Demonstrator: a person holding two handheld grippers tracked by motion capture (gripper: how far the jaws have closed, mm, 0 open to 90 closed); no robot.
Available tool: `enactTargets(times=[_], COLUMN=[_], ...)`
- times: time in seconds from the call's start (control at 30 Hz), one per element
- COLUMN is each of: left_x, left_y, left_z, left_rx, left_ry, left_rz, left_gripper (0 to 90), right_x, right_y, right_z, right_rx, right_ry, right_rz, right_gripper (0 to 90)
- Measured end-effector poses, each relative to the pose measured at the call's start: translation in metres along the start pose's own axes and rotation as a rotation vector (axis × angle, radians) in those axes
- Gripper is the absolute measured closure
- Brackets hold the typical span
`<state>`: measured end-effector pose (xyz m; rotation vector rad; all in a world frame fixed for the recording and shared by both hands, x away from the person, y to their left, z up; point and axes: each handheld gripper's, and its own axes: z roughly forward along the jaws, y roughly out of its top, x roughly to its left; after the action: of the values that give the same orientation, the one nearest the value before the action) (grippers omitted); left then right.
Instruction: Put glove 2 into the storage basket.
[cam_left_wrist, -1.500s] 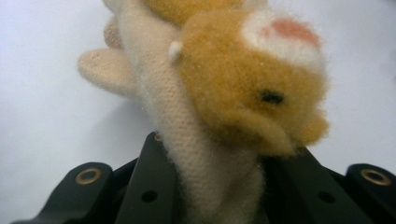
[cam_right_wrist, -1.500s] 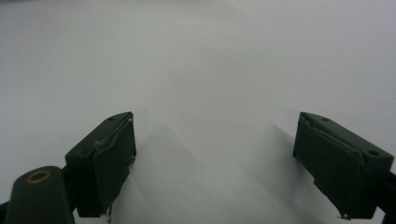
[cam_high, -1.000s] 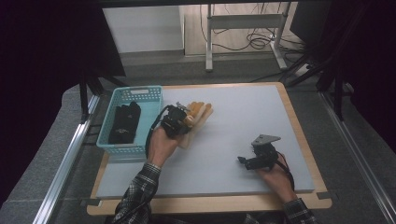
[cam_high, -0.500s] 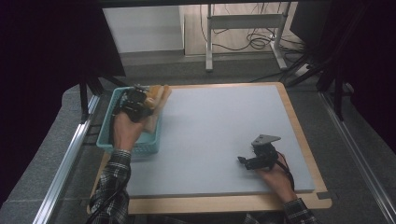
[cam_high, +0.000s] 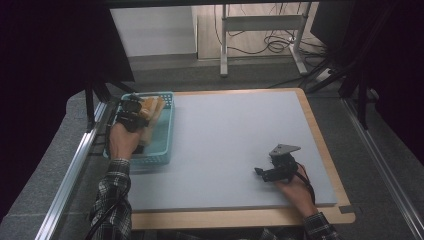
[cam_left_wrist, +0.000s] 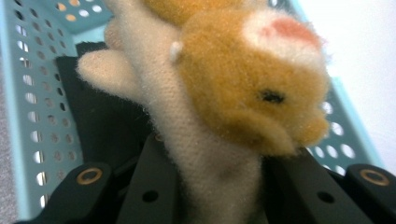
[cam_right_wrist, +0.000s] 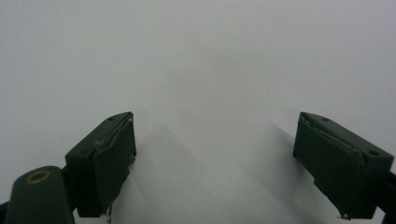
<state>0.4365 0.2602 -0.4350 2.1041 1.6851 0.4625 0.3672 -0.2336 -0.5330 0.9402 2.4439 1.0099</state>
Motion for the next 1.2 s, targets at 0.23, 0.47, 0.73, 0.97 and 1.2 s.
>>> enactTargets(times=[0.23, 0.47, 0.73, 0.97, 1.2], left_x=[-0.003, -0.011, -0.015, -0.001, -0.006], left_y=[0.008, 0.015, 0.015, 0.013, 0.012], left_z=[0.036, 0.066, 0.079, 0.051, 0.043], left_rx=[0.054, 0.085, 0.103, 0.023, -0.042], left_ry=[-0.014, -0.029, -0.031, -0.051, -0.030], left_rz=[-0.015, -0.001, 0.012, -0.023, 0.018], left_gripper=[74.7, 73.1, 29.8, 9.9, 32.6], right_x=[0.000, 0.000, 0.000, 0.000, 0.000], right_y=[0.000, 0.000, 0.000, 0.000, 0.000], right_z=[0.000, 0.000, 0.000, 0.000, 0.000], right_rx=[0.000, -0.001, -0.001, 0.000, 0.000], right_ry=[0.000, 0.001, 0.000, 0.000, 0.000], right_rz=[-0.001, 0.001, 0.001, -0.001, -0.001], right_gripper=[12.8, 12.9, 12.8, 12.9, 12.8])
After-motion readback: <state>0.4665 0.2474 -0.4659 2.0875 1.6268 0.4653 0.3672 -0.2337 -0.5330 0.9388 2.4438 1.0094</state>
